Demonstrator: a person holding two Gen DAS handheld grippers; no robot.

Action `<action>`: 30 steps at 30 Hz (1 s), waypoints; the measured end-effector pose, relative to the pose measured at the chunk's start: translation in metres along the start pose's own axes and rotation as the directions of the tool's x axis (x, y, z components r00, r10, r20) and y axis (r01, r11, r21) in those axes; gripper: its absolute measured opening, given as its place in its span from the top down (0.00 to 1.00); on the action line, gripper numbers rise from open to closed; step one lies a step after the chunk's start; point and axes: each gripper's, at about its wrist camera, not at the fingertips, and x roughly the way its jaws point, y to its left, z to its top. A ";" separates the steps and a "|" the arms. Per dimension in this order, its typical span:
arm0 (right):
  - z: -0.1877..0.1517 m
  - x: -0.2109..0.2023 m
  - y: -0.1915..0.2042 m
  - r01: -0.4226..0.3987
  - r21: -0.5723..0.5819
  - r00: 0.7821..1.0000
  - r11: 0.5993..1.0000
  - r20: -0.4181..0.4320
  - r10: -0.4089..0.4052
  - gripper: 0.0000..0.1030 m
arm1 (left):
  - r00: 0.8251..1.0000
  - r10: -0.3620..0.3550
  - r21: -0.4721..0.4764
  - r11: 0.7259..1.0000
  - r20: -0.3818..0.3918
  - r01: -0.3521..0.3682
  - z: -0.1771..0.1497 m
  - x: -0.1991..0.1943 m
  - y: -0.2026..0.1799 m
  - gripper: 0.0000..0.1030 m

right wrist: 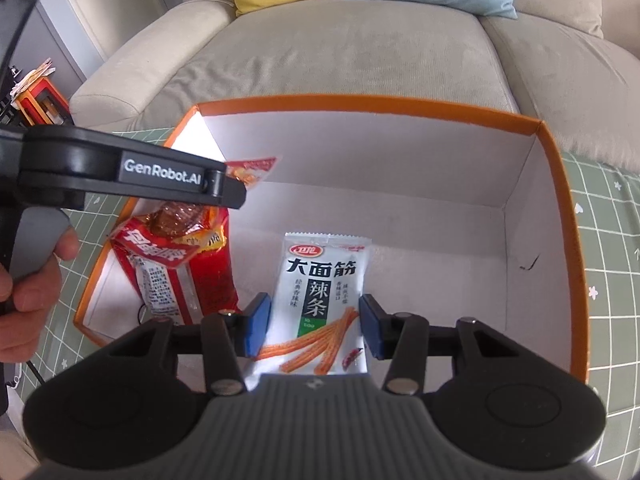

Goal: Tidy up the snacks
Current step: 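Carry both packs over the orange box and open both grippers to drop them, then withdraw both grippers from the box back toward the remaining snacks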

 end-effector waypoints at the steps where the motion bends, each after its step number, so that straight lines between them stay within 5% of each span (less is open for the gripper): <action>1: 0.001 0.004 0.001 0.001 0.009 1.000 1.000 -0.009 -0.001 0.55 | 1.000 0.007 0.018 1.000 0.010 -0.008 0.000 0.000 -0.002 0.31; 8: 0.003 0.015 0.001 -0.003 0.041 0.999 0.999 -0.034 0.005 0.55 | 0.993 0.078 0.146 0.985 0.091 -0.091 -0.003 -0.003 -0.018 0.27; 20: 0.002 0.027 -0.002 -0.004 0.053 0.999 0.999 -0.047 0.007 0.50 | 0.989 0.021 0.105 0.994 0.143 -0.036 -0.021 -0.023 -0.007 0.27; 30: -0.005 0.017 0.002 -0.002 0.039 1.000 0.999 -0.007 0.002 0.35 | 0.967 -0.002 0.031 1.000 0.255 -0.006 -0.049 -0.065 -0.003 0.27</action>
